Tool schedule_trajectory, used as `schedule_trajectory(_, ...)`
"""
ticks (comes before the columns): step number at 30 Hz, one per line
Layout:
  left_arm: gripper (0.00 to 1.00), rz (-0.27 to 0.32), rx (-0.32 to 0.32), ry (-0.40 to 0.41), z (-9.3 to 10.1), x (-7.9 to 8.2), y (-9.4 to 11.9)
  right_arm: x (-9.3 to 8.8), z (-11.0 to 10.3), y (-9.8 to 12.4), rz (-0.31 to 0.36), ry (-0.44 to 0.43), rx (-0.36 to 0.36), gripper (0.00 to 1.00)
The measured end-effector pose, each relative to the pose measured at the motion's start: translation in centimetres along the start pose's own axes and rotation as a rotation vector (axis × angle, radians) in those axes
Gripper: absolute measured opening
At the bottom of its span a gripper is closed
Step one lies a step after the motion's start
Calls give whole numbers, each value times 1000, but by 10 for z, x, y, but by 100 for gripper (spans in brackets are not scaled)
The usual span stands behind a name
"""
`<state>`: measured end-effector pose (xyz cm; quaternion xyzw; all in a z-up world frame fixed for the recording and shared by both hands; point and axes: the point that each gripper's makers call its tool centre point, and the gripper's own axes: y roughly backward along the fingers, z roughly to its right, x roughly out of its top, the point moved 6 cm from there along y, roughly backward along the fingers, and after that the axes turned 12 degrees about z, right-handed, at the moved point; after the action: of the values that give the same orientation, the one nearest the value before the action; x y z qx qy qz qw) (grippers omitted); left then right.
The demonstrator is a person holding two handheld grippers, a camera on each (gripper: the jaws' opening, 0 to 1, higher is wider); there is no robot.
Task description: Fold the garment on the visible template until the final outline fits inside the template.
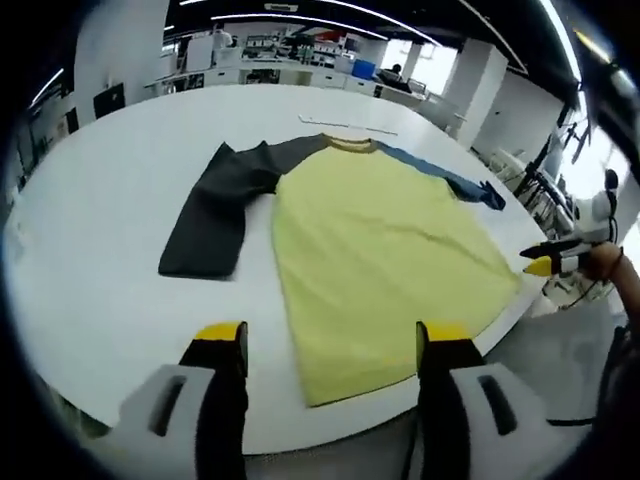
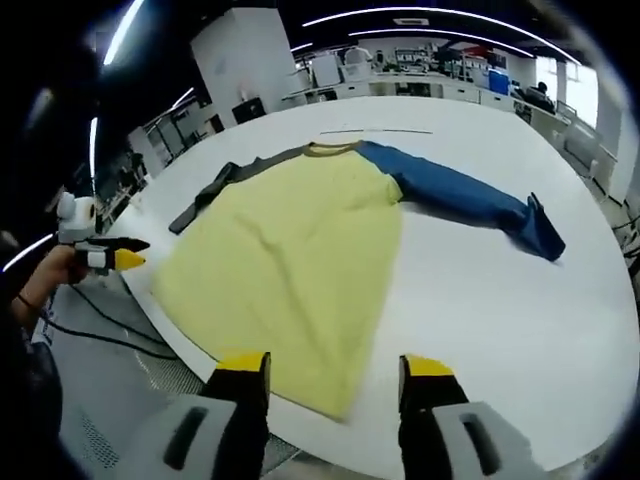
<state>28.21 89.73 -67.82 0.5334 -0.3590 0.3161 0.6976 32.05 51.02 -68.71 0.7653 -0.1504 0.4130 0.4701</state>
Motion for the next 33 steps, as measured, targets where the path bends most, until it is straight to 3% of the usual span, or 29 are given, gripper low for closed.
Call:
schedule_trajectory(4,77,60,-8,-30,4,9,1,11,9,-1,21,20,4,57)
schedule_trajectory(11,90,98,-13,-100,7,19,-2,33,37,0,77,45,-33,61)
schedule_trajectory(17,97,102,-33,-125,13,23,-4,54,62,-2,158,-48,-35,60)
schedule_trajectory(28,99,148,-67,-122,17,33,-3,82,122,-2,196,17,-126,63)
schedule_trajectory(33,99,154,-75,-129,19,36,-3,88,152,-3,184,38,-173,60)
